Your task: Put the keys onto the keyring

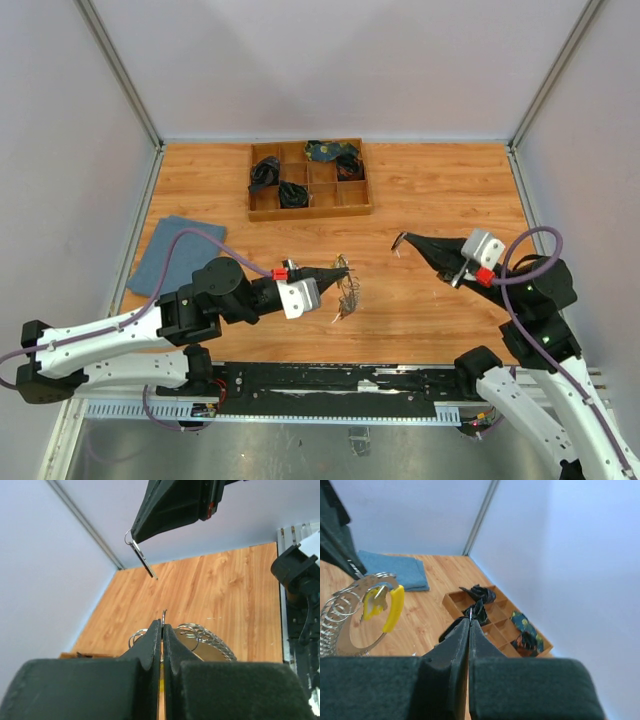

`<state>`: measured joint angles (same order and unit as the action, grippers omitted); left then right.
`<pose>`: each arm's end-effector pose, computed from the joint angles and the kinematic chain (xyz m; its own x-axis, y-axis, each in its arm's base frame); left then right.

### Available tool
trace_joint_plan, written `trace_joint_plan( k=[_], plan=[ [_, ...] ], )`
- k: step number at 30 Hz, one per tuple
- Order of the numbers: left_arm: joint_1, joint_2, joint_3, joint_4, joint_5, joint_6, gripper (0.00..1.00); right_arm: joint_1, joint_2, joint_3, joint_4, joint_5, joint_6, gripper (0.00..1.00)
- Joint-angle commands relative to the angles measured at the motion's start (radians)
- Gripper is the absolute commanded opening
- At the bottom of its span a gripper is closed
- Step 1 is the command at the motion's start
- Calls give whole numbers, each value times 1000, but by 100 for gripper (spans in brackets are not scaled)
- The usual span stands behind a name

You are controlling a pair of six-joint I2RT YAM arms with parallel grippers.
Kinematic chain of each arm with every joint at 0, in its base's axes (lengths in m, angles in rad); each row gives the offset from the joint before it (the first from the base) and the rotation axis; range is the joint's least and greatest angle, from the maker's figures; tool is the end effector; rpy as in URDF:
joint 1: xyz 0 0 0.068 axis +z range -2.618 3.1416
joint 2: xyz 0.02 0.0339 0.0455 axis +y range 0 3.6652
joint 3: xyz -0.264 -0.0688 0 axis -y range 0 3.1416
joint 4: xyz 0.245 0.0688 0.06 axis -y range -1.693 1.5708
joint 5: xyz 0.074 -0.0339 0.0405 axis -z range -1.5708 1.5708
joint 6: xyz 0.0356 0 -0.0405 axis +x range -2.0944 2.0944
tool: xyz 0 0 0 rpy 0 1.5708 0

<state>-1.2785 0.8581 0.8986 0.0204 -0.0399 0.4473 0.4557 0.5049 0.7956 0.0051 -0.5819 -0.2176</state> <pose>0.0587 -0.1903 0.3898 0.4247 0.0885 -0.9010 0.8448 0.3192 0.4295 0.0863 0.0641 0.3991 0.4369 0.0133 -0.8994 -0.7634 0.5343 -0.3629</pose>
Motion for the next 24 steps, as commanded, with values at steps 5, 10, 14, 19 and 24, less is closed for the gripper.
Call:
trace_joint_plan(
  k=[5,10,14,19,24],
  plan=[
    [-2,-63,-54,109,222,367,0,-11,-90,-20,121,-230,-162,0],
    [-2,-104,-99,87,279,530,1,-11,-104,-22,117,-322,-199,0],
    [-3,-163,-173,134,317,664,0,18,-108,-34,102,-345,-236,0],
    [-2,-189,-192,102,360,778,1,60,-98,-49,73,-348,-286,0],
    [-2,-186,-210,100,360,849,0,132,-71,-33,-15,-311,-373,0]
  ],
)
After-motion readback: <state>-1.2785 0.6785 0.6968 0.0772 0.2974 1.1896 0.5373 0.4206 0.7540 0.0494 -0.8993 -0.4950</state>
